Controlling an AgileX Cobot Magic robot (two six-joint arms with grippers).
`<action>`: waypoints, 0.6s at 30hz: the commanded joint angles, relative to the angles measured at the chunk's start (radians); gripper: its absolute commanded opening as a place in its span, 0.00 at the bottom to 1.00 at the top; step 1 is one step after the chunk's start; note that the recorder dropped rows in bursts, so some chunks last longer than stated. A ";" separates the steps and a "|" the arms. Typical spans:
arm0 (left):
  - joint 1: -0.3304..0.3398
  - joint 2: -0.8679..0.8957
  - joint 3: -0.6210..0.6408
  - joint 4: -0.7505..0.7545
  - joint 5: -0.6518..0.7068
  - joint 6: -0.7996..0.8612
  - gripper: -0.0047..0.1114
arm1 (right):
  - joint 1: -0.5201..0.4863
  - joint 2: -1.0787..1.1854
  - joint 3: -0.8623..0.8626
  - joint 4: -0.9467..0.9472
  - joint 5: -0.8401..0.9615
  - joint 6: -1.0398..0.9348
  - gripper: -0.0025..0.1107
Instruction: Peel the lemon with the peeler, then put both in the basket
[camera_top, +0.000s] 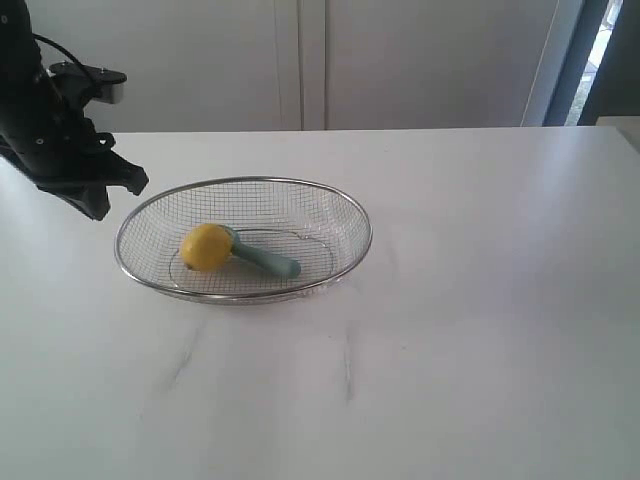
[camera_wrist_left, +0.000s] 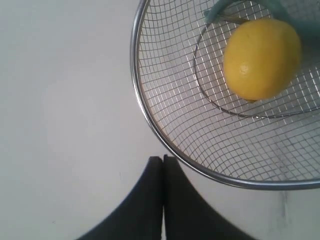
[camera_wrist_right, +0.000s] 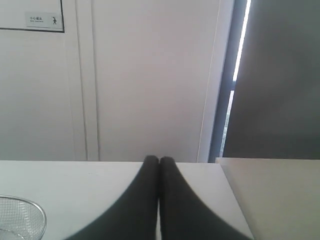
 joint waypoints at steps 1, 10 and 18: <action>0.004 -0.011 -0.004 -0.007 0.008 -0.004 0.04 | -0.008 -0.058 0.091 0.001 -0.031 -0.008 0.02; 0.004 -0.011 -0.004 -0.007 0.008 -0.004 0.04 | -0.008 -0.166 0.345 0.001 -0.031 -0.008 0.02; 0.004 -0.011 -0.004 -0.007 0.008 -0.004 0.04 | -0.008 -0.273 0.557 0.001 -0.069 -0.008 0.02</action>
